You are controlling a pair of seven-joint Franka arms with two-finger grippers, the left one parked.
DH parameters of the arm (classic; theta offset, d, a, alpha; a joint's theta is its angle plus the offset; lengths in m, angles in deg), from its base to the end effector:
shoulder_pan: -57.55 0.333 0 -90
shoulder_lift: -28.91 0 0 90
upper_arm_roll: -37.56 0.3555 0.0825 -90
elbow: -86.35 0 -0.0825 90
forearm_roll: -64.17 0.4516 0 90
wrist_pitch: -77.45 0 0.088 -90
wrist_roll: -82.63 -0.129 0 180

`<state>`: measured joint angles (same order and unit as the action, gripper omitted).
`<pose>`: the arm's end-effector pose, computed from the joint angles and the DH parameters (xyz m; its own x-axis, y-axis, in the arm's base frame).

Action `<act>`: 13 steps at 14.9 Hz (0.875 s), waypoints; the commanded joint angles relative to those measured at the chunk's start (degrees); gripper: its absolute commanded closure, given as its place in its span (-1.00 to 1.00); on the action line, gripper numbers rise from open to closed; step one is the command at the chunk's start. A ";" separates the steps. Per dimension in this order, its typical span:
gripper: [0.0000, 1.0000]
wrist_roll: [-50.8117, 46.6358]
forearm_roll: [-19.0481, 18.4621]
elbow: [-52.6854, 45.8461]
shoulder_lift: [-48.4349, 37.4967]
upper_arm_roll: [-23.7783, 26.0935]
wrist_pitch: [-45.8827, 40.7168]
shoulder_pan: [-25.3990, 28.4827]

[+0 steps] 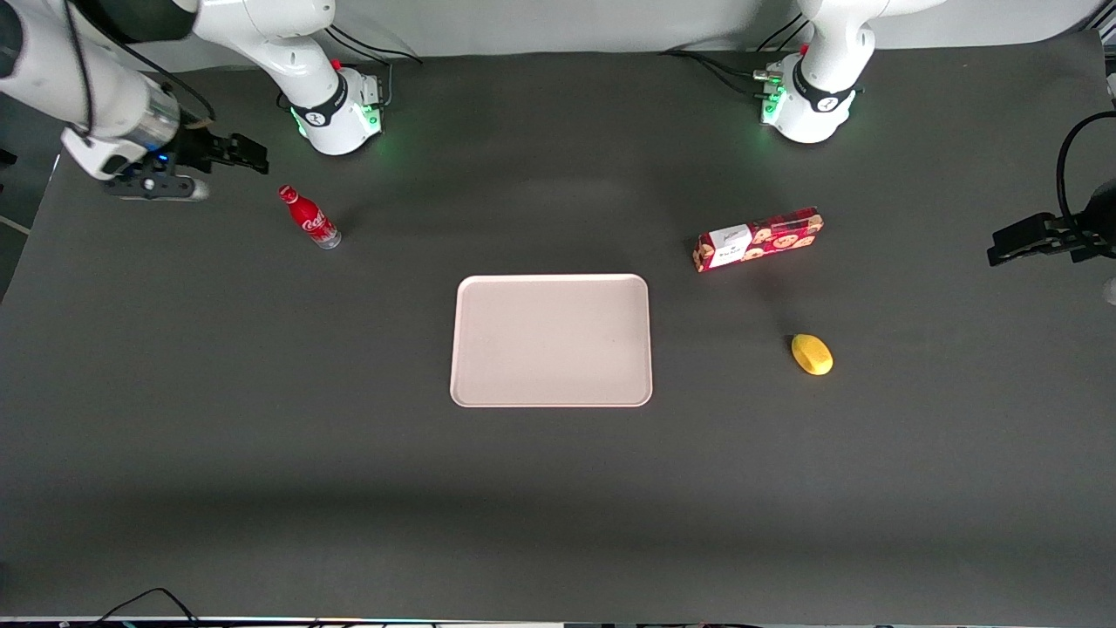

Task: Place coke bottle on tray
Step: 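Move the right gripper down over the red Coca-Cola bottle, then close the right gripper on the bottle neck and lift it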

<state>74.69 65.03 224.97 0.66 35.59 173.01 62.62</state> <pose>0.4079 0.0235 0.4581 0.9630 -0.0795 -0.2576 -0.0809 -0.9967 0.0053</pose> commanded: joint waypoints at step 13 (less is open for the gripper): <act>-0.93 -0.58 0.64 22.48 -2.69 0.65 24.23 -1.39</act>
<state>74.65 65.03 245.39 -0.67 35.75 195.11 62.06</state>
